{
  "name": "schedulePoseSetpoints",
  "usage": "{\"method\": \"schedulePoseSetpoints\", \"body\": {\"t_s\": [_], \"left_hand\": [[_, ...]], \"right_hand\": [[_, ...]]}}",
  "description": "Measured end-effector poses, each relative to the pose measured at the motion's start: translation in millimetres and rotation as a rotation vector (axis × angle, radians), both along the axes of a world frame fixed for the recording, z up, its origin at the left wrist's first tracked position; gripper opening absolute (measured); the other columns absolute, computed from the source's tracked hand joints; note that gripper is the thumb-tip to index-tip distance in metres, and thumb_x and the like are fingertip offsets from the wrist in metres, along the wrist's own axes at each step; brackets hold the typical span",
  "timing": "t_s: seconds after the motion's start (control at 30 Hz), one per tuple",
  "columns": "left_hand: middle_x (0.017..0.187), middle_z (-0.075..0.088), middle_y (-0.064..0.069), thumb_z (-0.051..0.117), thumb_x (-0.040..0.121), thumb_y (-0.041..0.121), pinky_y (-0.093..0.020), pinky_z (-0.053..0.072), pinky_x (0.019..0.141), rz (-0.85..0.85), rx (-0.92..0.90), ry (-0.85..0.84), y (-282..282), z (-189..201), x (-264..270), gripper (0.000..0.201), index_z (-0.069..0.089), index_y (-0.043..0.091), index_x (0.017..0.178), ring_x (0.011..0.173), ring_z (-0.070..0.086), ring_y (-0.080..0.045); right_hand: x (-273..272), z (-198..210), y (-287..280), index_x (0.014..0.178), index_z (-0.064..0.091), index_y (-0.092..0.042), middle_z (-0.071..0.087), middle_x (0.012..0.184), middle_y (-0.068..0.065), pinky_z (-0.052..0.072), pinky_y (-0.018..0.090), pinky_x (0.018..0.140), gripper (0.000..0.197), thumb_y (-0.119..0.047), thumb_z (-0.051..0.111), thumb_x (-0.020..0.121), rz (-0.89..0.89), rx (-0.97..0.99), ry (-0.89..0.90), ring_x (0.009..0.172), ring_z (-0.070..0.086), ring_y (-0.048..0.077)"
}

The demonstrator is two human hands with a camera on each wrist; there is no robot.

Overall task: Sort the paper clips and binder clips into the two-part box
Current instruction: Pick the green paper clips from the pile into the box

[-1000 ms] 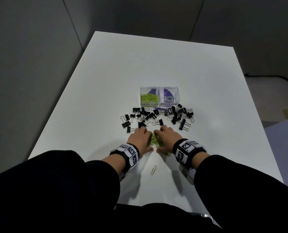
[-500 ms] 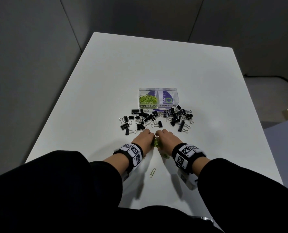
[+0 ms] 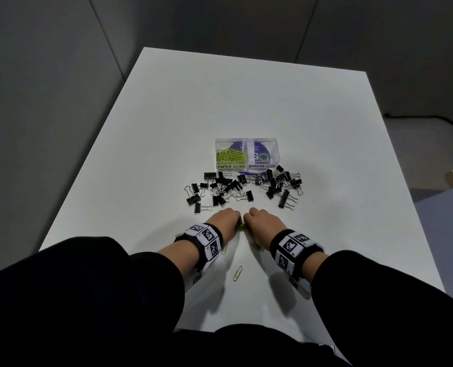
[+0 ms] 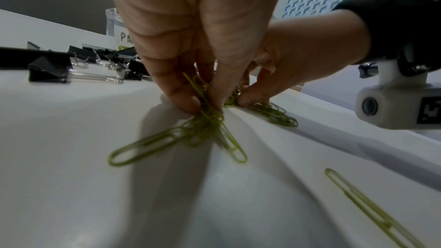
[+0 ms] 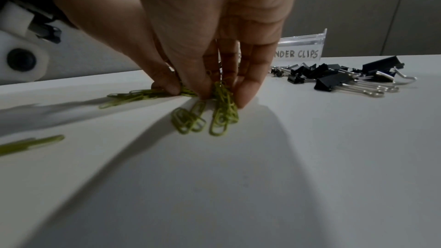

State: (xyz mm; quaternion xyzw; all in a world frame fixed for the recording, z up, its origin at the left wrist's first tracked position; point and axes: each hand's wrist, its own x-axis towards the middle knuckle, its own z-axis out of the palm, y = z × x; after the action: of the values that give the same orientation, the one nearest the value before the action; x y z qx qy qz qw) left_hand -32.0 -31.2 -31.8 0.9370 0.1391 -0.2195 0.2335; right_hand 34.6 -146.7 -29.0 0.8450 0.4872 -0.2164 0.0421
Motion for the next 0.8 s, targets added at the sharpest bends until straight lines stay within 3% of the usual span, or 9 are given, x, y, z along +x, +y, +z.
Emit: {"method": "schedulePoseSetpoints", "body": {"t_s": [0.13,0.4,0.6,0.7,0.8], "left_hand": [[0.119,0.052,-0.016,0.042,0.092,0.004,-0.036,0.043,0.095,0.019,-0.026,-0.021,8,-2,-2,0.027,0.059,0.006,0.113,0.109,0.053,-0.031],[0.115,0.059,-0.013,0.047,0.094,0.01,-0.032,0.041,0.091,-0.03,-0.005,-0.061,15,4,-3,0.028,0.062,0.009,0.117,0.109,0.054,-0.027],[0.118,0.064,-0.013,0.052,0.093,0.01,-0.03,0.042,0.098,0.048,-0.094,-0.079,24,5,-8,0.028,0.064,0.01,0.118,0.113,0.056,-0.027],[0.121,0.064,-0.012,0.054,0.093,0.012,-0.027,0.039,0.099,0.084,-0.123,-0.106,29,4,-12,0.027,0.066,0.01,0.117,0.116,0.055,-0.025],[0.12,0.062,-0.011,0.054,0.093,0.013,-0.027,0.04,0.097,0.109,-0.144,-0.162,34,6,-16,0.026,0.066,0.011,0.116,0.113,0.056,-0.025]], "right_hand": [[6,-1,-5,0.114,0.052,-0.001,0.051,0.115,0.019,0.038,0.036,0.068,0.025,-0.005,0.047,0.09,0.024,0.03,-0.016,0.101,0.054,0.035],[10,3,-9,0.117,0.051,0.0,0.053,0.116,0.017,0.049,0.038,0.077,0.033,-0.001,0.059,0.084,0.142,-0.005,-0.063,0.103,0.054,0.033],[12,5,-10,0.103,0.058,0.002,0.059,0.099,0.016,0.051,0.035,0.066,0.025,0.005,0.063,0.079,0.15,0.057,-0.099,0.088,0.058,0.031],[13,5,-8,0.112,0.053,0.003,0.054,0.111,0.02,0.049,0.039,0.077,0.027,0.009,0.047,0.087,0.128,0.012,-0.048,0.102,0.052,0.033],[18,5,-6,0.114,0.052,0.0,0.053,0.116,0.018,0.048,0.039,0.082,0.028,0.008,0.045,0.088,0.12,-0.006,-0.031,0.107,0.05,0.031]]}}
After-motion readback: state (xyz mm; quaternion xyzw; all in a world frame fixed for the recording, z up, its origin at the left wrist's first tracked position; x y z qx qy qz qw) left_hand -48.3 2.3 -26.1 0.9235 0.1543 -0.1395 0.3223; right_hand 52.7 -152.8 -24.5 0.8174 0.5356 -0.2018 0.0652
